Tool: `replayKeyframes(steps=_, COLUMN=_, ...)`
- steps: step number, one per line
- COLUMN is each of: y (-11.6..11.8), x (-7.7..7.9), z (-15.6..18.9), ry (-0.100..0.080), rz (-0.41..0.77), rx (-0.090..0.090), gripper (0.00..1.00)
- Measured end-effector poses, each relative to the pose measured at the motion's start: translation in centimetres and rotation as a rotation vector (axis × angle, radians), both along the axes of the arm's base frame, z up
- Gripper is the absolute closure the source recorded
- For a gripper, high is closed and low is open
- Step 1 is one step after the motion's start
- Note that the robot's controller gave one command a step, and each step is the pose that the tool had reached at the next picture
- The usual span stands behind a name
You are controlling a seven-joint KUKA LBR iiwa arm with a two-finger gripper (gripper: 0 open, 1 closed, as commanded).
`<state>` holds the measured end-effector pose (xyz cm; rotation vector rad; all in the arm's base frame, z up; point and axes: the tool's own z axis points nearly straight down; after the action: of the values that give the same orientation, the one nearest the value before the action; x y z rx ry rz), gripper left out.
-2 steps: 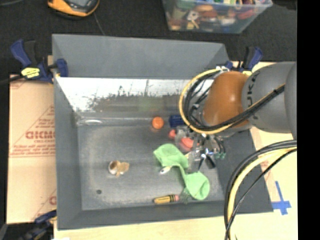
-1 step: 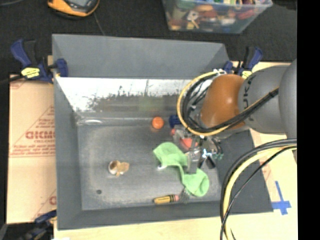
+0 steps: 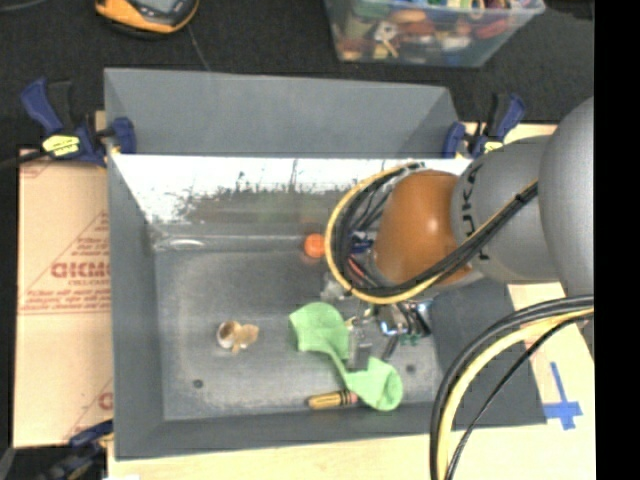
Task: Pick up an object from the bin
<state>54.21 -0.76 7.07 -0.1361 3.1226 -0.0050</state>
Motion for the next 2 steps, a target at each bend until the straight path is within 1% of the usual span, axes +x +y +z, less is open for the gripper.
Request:
replayKeyframes(steps=1, y=-4.2, x=2.7, z=-0.6, ry=-0.014, rz=-0.006, rx=-0.006, gripper=0.0)
replayKeyframes(steps=2, y=-0.5, x=0.6, z=0.0, ry=-0.005, rz=0.005, rx=0.001, gripper=1.0)
